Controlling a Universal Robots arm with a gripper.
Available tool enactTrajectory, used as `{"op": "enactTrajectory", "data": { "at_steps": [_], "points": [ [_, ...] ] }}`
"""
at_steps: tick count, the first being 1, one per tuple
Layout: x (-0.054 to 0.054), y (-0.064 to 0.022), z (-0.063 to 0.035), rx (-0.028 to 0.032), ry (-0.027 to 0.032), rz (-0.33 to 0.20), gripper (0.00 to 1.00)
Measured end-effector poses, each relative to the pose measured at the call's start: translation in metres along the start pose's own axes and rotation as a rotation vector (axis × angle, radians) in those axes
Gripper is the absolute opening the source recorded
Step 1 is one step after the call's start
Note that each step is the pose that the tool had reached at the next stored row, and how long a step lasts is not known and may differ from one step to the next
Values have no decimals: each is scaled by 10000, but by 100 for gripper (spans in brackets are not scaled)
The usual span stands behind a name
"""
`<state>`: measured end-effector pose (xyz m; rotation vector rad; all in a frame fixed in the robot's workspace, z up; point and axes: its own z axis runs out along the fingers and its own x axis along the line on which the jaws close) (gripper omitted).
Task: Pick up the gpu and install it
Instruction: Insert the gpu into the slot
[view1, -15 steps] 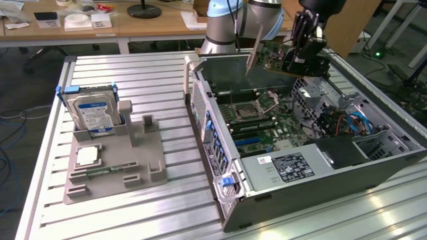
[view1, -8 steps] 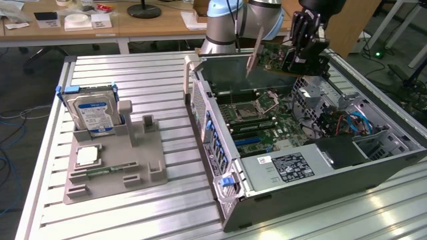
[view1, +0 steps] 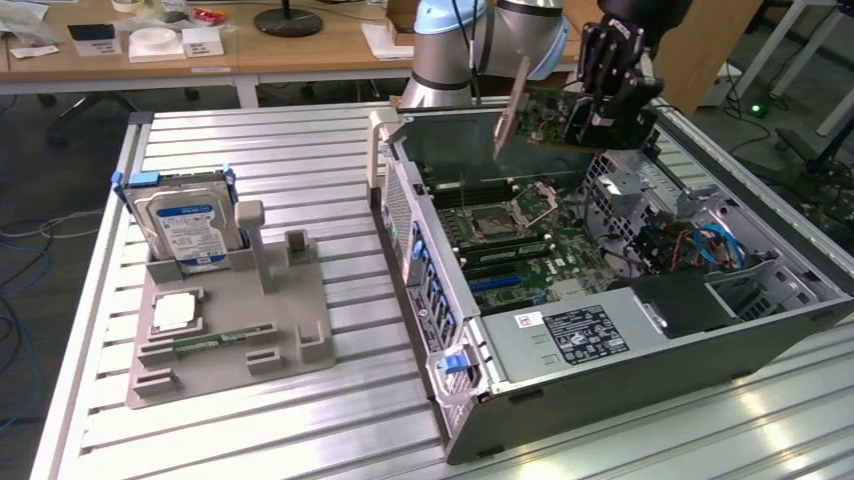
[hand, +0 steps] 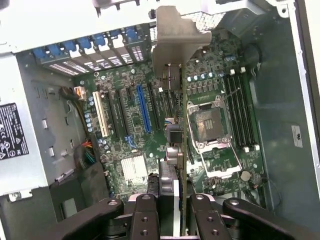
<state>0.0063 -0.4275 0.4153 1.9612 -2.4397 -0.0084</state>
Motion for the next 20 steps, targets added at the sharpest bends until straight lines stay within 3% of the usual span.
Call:
{"op": "enactTrajectory", "data": {
  "at_steps": [9, 16, 20],
  "points": [
    [0, 0, 2, 20, 4, -662, 28],
    [0, 0, 26, 280, -11, -935, 28],
    [0, 0, 36, 311, 2, -1091, 28]
  ]
}}
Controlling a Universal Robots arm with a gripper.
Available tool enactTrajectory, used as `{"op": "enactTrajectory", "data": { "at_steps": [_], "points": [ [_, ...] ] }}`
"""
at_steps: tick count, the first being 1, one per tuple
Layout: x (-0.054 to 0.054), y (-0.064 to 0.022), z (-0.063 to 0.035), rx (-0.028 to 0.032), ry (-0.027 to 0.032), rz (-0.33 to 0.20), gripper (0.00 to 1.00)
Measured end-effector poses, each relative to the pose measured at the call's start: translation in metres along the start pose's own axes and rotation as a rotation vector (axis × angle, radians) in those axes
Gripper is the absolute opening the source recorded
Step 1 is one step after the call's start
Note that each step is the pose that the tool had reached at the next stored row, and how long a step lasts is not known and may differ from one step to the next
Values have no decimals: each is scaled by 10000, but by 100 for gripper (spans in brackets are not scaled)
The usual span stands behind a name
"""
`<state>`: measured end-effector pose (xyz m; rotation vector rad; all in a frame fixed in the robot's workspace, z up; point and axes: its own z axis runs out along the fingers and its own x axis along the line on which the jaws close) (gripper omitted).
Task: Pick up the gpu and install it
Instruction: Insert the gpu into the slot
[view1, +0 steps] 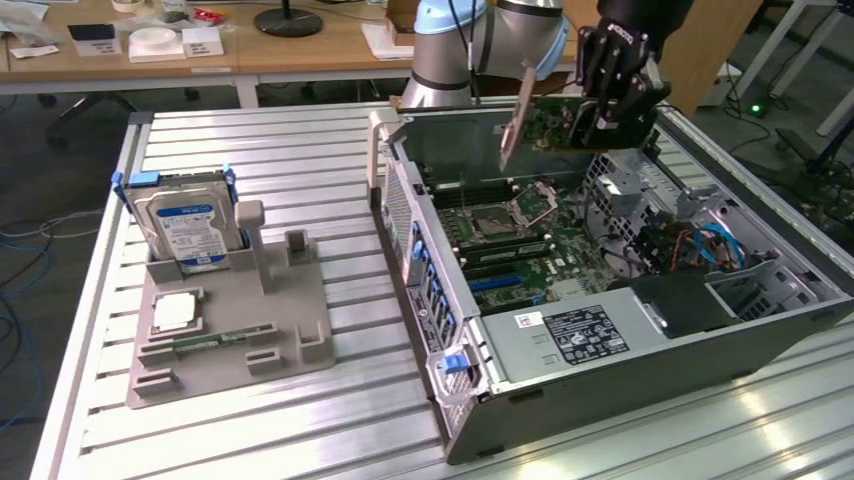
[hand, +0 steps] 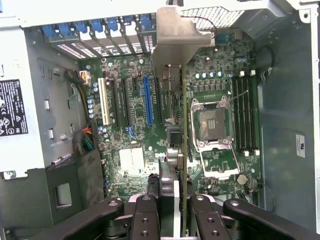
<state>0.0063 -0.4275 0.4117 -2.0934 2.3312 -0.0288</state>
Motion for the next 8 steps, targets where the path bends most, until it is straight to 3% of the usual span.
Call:
{"op": "enactTrajectory", "data": {
  "at_steps": [8],
  "points": [
    [0, 1, 13, 4, -11, -235, 28]
  ]
}}
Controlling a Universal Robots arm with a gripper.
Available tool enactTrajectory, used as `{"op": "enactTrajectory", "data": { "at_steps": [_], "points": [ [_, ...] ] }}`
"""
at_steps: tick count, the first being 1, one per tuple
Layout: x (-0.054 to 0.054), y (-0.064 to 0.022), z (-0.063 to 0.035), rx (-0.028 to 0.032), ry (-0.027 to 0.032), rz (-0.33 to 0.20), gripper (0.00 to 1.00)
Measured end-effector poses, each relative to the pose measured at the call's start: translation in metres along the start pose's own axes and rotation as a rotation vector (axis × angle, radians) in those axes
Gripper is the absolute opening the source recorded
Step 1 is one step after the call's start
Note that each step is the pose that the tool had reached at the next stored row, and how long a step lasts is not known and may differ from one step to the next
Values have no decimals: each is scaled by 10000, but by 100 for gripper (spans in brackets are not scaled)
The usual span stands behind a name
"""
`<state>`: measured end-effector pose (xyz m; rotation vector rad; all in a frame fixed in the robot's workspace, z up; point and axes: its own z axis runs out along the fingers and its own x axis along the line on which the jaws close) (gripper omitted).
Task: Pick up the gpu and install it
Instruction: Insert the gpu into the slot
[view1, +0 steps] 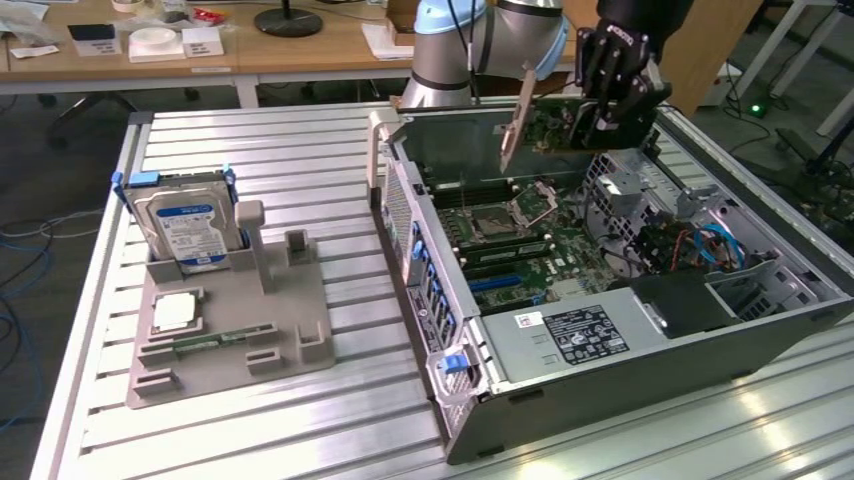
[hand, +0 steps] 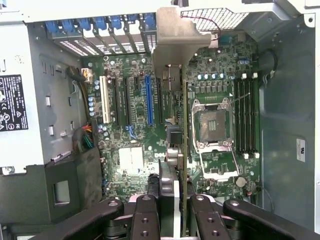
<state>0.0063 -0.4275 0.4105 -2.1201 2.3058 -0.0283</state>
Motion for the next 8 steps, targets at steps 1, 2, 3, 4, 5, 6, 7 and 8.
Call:
{"op": "enactTrajectory", "data": {
  "at_steps": [1, 2, 3, 4, 5, 6, 7, 8],
  "points": [
    [0, 0, 2, 2, 2, 0, 28],
    [0, 0, 3, 11, 2, 1, 28],
    [0, 0, 7, 14, 2, 0, 28],
    [0, 0, 9, 14, 2, -1, 28],
    [0, 0, 13, 15, 2, -1, 28],
    [0, 0, 18, 14, 2, -1, 28],
    [1, 2, 27, 15, 2, 0, 28],
    [1, 5, 36, 17, 1, 2, 28]
  ]
}}
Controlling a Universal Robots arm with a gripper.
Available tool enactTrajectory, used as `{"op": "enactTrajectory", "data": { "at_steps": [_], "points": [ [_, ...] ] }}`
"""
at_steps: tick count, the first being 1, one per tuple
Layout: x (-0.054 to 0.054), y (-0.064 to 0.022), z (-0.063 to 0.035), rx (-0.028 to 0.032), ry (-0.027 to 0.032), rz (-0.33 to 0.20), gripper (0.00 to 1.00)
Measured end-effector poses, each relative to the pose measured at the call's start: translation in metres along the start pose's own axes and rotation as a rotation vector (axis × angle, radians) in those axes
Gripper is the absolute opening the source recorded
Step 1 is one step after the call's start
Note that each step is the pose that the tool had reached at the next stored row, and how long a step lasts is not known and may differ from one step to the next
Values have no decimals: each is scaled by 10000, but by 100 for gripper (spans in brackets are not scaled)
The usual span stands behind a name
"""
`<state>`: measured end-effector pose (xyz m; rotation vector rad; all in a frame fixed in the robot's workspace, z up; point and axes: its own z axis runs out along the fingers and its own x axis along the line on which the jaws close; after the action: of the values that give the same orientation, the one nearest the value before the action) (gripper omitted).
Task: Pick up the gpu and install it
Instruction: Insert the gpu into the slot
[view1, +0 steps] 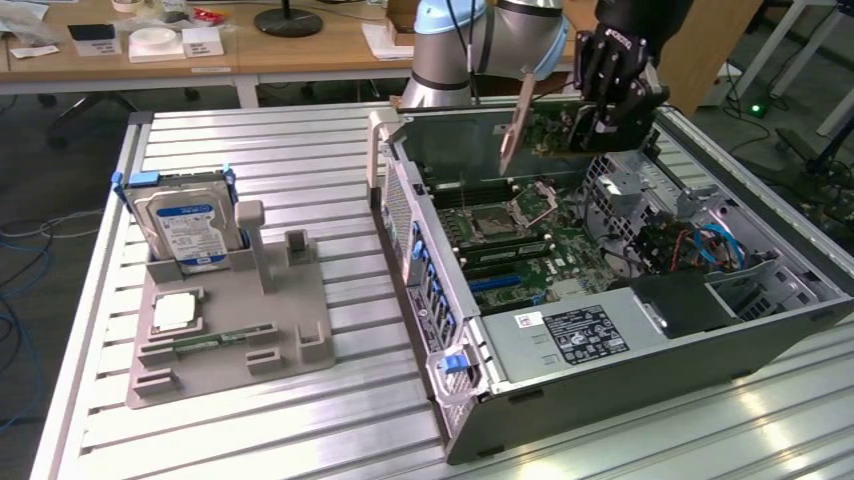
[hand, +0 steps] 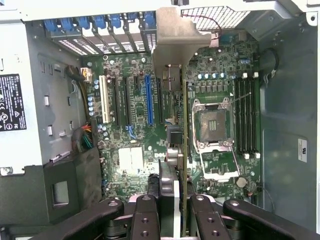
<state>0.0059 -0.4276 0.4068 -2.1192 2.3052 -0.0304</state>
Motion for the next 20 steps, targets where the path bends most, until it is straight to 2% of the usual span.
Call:
{"op": "enactTrajectory", "data": {
  "at_steps": [10, 16, 18, 20],
  "points": [
    [3, 45, 72, 23, -3, -48, 28],
    [4, 59, 118, 39, -12, -435, 28],
    [4, 63, 139, 54, -16, -547, 28],
    [5, 71, 161, 95, -20, -612, 28]
  ]
}}
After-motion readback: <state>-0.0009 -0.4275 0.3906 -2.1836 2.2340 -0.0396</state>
